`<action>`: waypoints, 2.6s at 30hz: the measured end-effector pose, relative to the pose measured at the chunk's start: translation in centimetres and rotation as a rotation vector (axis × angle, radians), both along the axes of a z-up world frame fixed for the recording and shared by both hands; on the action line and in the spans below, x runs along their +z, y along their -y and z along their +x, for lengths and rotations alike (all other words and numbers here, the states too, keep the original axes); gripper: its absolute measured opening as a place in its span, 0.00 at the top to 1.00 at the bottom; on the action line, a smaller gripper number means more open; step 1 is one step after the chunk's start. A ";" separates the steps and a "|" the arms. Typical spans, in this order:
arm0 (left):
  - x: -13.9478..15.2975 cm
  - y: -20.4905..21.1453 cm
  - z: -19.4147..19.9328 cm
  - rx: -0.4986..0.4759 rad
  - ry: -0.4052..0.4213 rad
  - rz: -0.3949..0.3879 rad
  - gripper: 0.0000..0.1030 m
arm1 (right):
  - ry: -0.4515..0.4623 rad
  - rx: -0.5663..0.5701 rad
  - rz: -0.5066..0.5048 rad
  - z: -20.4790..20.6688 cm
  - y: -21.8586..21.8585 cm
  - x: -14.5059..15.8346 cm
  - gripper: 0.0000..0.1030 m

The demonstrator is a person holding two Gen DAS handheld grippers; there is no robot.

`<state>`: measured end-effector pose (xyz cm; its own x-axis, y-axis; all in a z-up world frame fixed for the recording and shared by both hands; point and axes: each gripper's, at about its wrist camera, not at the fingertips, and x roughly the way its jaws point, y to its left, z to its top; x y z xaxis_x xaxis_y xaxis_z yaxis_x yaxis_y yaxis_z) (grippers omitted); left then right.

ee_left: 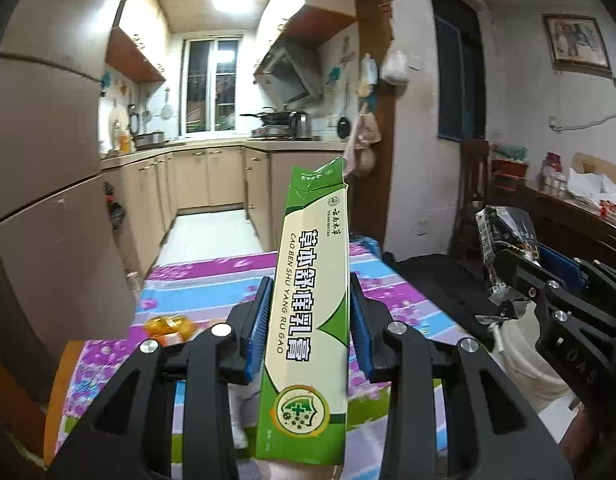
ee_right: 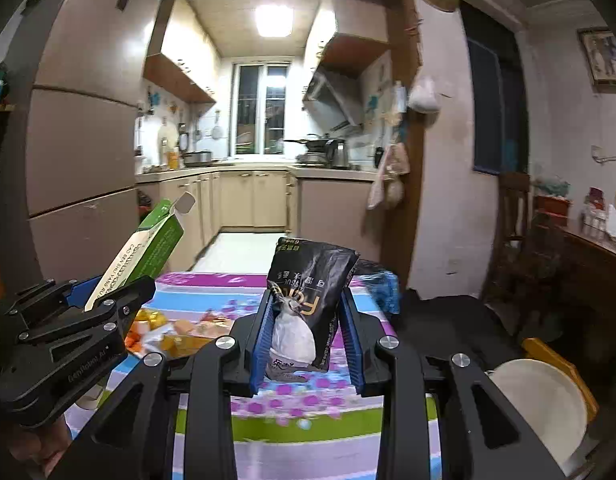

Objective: Collect trash
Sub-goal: 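Carry the bag and toothpaste box over the white basin, then open both grippers to drop the items into the basin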

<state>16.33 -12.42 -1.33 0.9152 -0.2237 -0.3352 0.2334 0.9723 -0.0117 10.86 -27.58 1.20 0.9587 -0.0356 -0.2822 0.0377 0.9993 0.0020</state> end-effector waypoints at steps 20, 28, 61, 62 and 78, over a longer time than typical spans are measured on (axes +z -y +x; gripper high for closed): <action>-0.8 24.4 1.0 -0.441 -0.152 0.082 0.67 | -0.168 -0.396 0.058 -5.9 26.6 -0.6 0.68; -3.6 33.7 3.3 -0.578 -0.352 0.166 0.67 | -0.365 -0.439 0.198 -4.8 36.7 -5.0 0.68; -11.7 42.6 9.0 -0.572 -0.758 0.432 0.67 | -0.738 -0.406 0.409 1.3 42.5 -16.2 0.67; -11.7 42.7 8.9 -0.571 -0.759 0.428 0.67 | -0.737 -0.407 0.411 1.2 42.5 -16.2 0.67; -12.2 43.2 8.9 -0.566 -0.757 0.435 0.58 | -0.754 -0.423 0.422 0.9 42.7 -17.9 0.58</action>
